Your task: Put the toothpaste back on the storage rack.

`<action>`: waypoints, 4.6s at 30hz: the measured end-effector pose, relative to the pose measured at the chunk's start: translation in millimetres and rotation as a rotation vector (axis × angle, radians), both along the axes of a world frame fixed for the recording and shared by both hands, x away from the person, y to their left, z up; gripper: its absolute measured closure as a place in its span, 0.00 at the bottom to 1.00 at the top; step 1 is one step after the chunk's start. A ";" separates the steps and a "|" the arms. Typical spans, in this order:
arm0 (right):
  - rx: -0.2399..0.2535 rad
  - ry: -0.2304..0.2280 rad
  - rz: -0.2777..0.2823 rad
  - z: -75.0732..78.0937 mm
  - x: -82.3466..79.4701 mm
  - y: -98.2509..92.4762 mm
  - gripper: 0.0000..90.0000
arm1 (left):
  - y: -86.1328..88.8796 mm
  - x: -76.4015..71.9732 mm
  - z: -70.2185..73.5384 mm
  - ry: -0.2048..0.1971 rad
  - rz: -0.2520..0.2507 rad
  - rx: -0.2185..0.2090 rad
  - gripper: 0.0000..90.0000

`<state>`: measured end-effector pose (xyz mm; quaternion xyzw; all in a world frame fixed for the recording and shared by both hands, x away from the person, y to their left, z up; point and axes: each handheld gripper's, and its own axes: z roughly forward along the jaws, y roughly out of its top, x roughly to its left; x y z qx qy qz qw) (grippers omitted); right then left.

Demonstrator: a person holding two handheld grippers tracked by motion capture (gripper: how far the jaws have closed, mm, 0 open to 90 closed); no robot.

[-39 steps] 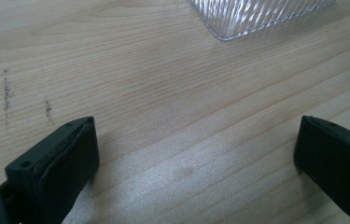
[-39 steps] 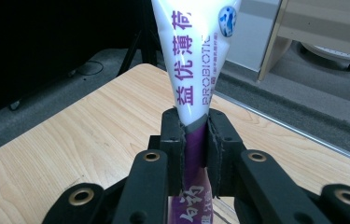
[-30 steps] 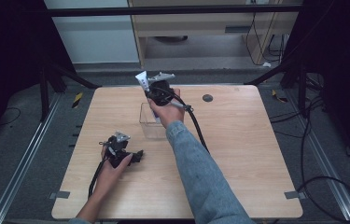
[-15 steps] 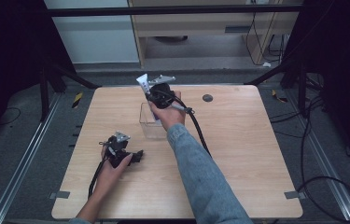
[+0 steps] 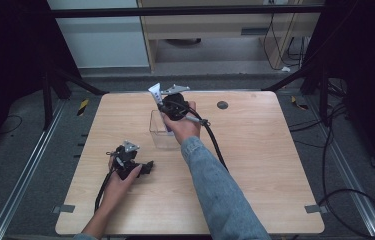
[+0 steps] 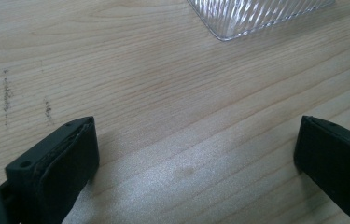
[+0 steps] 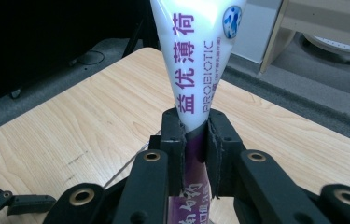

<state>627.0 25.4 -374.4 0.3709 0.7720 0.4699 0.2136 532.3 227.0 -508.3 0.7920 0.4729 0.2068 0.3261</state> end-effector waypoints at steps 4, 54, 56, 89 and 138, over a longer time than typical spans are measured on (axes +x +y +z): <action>-0.003 0.007 -0.001 -4.4 -2.0 -1.6 0.87 | -0.1 -0.1 -0.1 0.001 0.002 -0.002 0.00; -0.047 0.049 0.008 -26.1 -10.2 12.2 0.87 | -0.1 0.2 0.0 0.001 0.000 -0.002 0.00; -0.052 0.050 0.008 -27.5 -10.0 12.4 0.88 | -0.1 0.2 -0.1 0.001 0.000 -0.002 0.00; -0.060 0.065 -0.007 -29.3 -7.0 22.3 0.87 | -0.1 0.2 -0.1 0.001 0.000 -0.002 0.00; -0.069 0.094 -0.020 -28.7 5.4 28.2 0.86 | 0.0 0.2 0.0 0.000 -0.001 -0.001 0.00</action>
